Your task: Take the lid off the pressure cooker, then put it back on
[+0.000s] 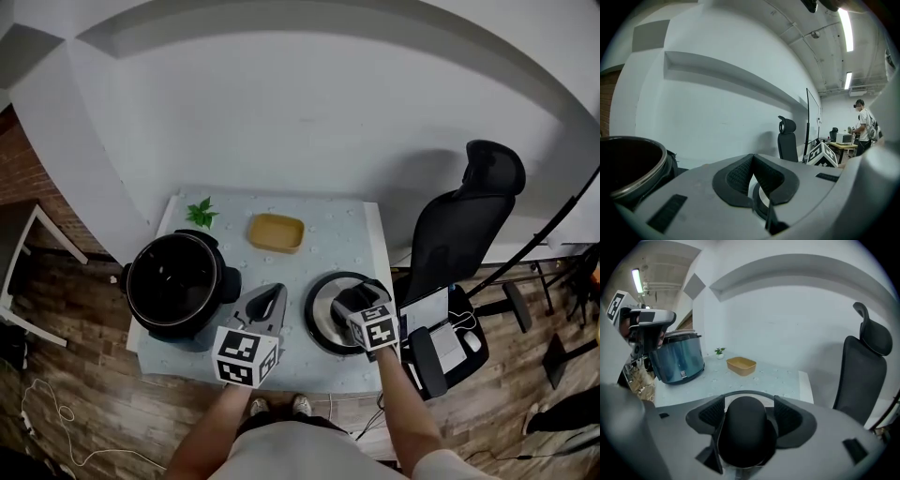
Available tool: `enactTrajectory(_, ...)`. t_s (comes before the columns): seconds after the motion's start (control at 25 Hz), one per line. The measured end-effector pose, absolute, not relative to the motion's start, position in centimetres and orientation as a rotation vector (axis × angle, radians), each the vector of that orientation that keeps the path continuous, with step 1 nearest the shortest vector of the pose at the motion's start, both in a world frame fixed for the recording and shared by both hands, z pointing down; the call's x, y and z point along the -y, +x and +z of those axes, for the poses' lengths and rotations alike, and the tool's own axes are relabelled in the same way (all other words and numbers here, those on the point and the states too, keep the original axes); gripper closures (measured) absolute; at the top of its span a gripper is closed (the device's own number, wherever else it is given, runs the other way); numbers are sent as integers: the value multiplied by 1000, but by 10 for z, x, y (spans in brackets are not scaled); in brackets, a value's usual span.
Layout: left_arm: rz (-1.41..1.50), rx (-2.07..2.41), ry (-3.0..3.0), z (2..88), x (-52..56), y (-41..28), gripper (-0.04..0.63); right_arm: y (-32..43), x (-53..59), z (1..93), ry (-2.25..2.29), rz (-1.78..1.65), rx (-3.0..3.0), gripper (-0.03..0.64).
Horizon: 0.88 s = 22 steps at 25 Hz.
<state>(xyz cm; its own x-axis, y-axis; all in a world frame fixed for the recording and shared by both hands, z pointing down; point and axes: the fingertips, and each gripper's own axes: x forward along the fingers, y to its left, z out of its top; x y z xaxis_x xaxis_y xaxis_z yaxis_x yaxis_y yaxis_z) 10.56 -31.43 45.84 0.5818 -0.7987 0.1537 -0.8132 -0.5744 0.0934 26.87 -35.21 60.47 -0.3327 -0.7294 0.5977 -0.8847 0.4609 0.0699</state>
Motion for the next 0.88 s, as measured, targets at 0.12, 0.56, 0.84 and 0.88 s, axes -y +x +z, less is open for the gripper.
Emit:
enactTrajectory(0.12,154,1369,2636,465,309,107,581,266,349,616,1309,388,2120,302)
enactTrajectory(0.56,176,1473,2555,474,291,93,581,268,351,626,1341,423,2112,338)
enactTrajectory(0.84,165,1571,2528,460,282,65,581,270,352,627,1366,438,2105,342)
enactTrajectory(0.88,156,1581,2527,456,281,60,582,271,352,626,1376,451,2105,342)
